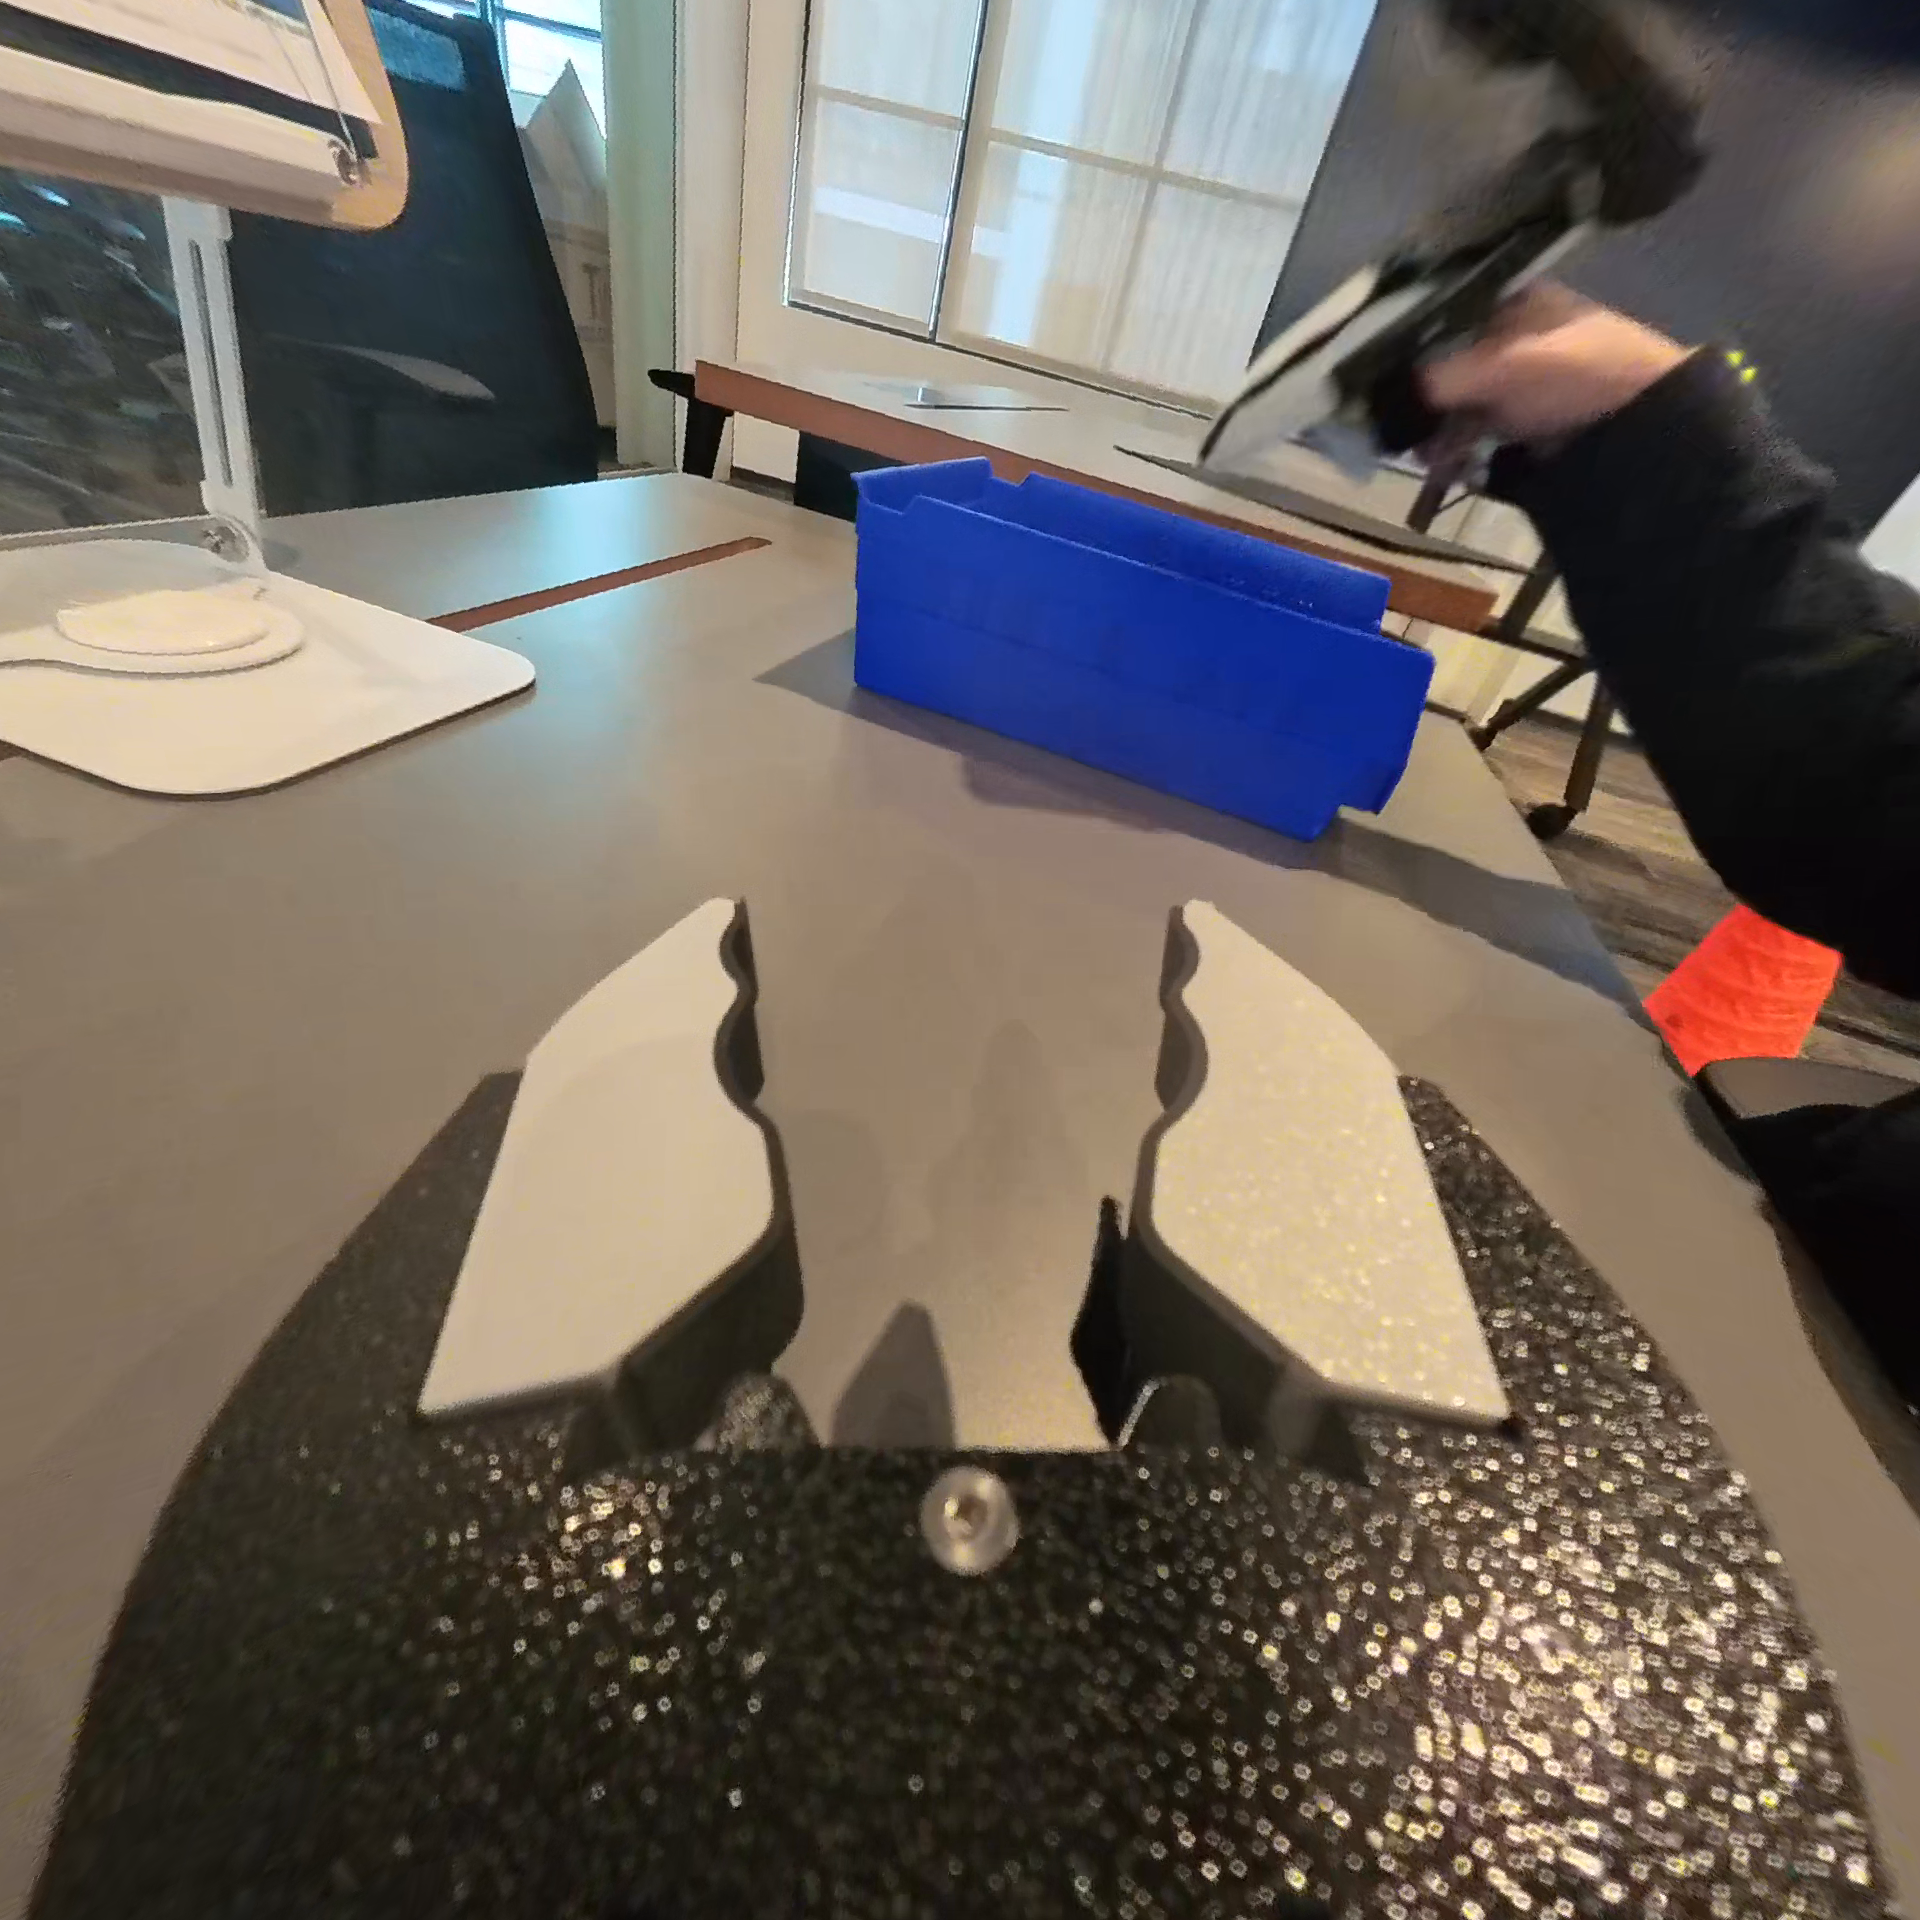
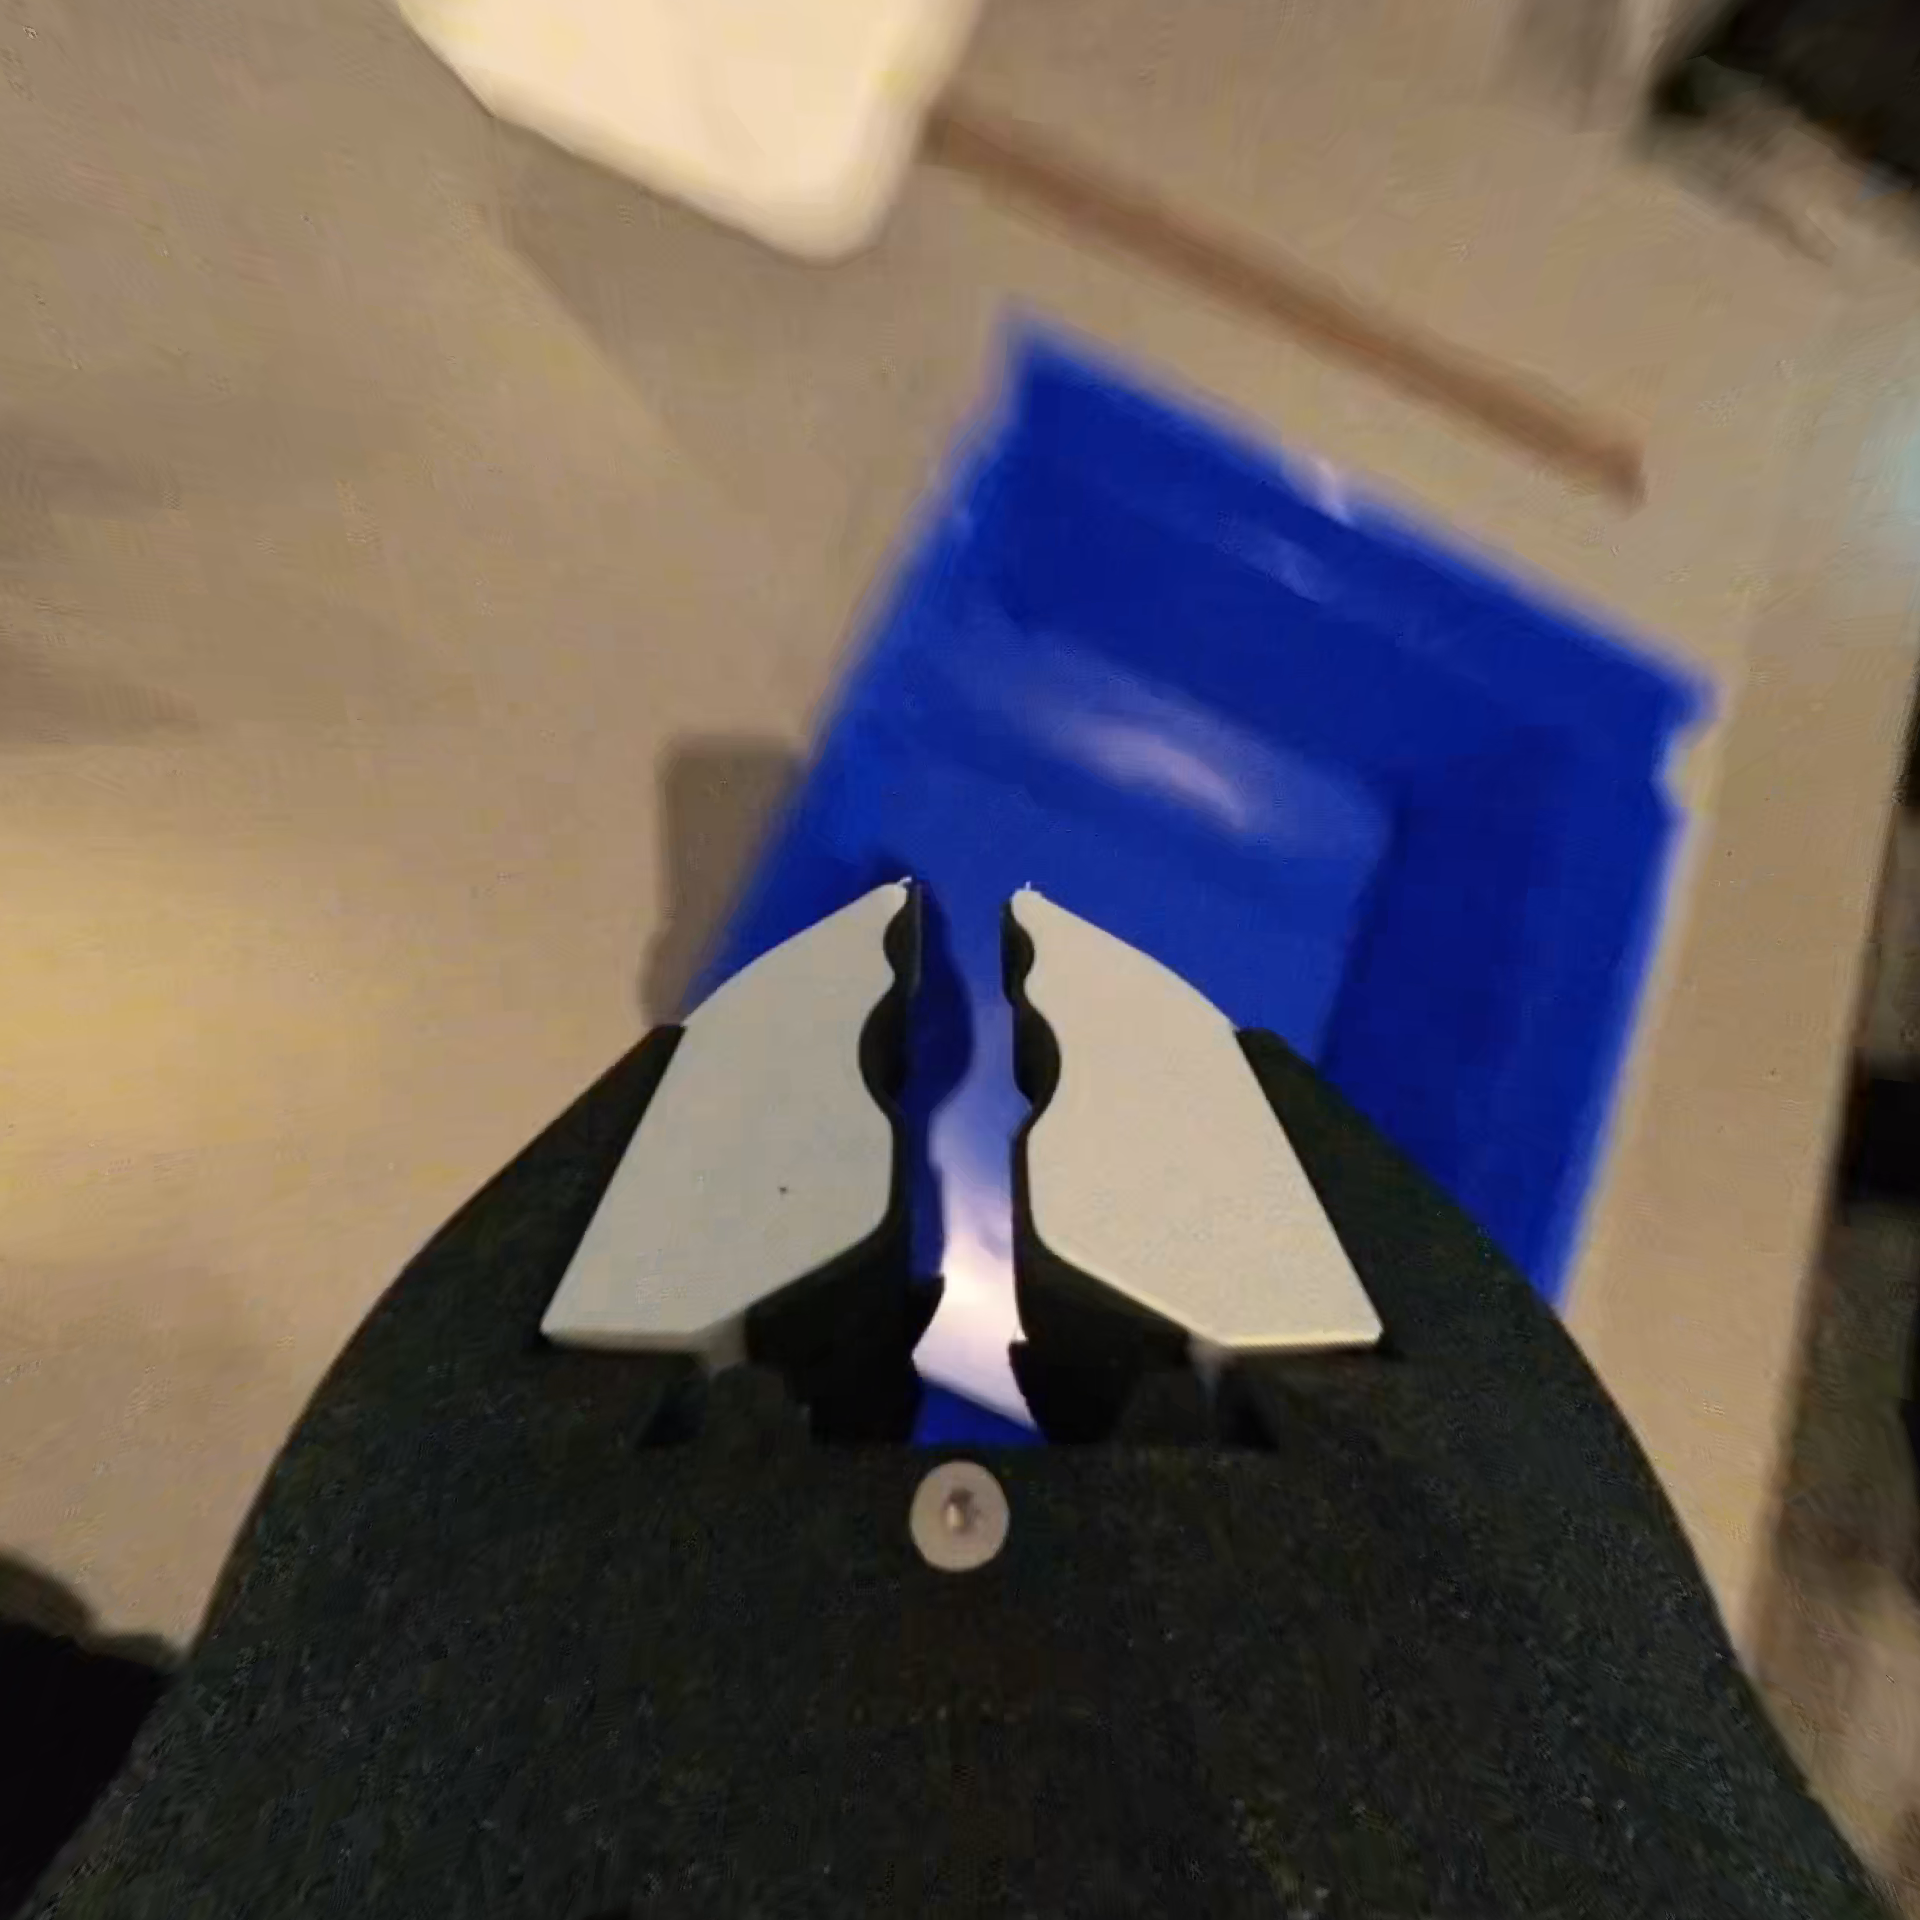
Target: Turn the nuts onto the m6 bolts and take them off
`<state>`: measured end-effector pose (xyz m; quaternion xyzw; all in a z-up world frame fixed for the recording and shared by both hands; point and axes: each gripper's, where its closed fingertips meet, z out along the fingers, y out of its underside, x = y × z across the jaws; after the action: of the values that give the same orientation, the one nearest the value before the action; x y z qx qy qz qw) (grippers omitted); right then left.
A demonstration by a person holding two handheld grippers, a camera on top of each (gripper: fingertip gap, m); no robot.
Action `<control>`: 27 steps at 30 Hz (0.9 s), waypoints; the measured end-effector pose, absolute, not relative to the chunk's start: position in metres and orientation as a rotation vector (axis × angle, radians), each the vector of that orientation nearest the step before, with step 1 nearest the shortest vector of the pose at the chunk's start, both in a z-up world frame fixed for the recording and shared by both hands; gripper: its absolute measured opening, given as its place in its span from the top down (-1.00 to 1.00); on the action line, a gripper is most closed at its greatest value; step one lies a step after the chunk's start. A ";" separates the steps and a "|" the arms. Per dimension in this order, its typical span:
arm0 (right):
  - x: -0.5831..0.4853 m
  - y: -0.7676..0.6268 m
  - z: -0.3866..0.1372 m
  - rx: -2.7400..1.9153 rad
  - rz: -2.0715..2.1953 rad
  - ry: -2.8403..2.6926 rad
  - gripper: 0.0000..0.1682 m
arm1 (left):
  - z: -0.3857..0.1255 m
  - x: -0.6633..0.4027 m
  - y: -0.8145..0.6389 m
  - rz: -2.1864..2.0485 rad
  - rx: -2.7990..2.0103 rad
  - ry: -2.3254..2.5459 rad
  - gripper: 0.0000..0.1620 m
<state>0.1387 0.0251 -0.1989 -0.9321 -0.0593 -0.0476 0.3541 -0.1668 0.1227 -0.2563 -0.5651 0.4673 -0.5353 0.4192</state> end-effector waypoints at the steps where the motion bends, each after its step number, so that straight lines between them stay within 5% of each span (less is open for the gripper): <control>1: 0.103 0.033 -0.174 -2.258 -0.031 -0.269 0.83 | -0.257 -0.166 0.122 -1.345 -1.418 1.175 0.08; 4: 0.012 0.052 -0.140 -1.901 0.073 -0.542 0.89 | -0.256 -0.166 0.121 -1.342 -1.412 1.180 0.06; 10: -0.071 0.111 -0.197 -1.702 0.387 -0.478 0.83 | -0.257 -0.167 0.124 -1.302 -1.422 1.167 0.14; 23: -0.113 0.125 -0.227 -1.348 0.157 -0.495 0.77 | -0.259 -0.165 0.125 -1.273 -1.440 1.176 0.17; 27: -0.111 0.127 -0.231 -1.368 0.132 -0.494 0.80 | -0.209 -0.170 0.090 -1.608 -1.359 1.166 0.25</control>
<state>-0.1110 0.1275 -0.2311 -0.6246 -0.2258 0.0601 0.7451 -0.1704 0.0895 -0.2090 -0.5270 0.4521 -0.6235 0.3594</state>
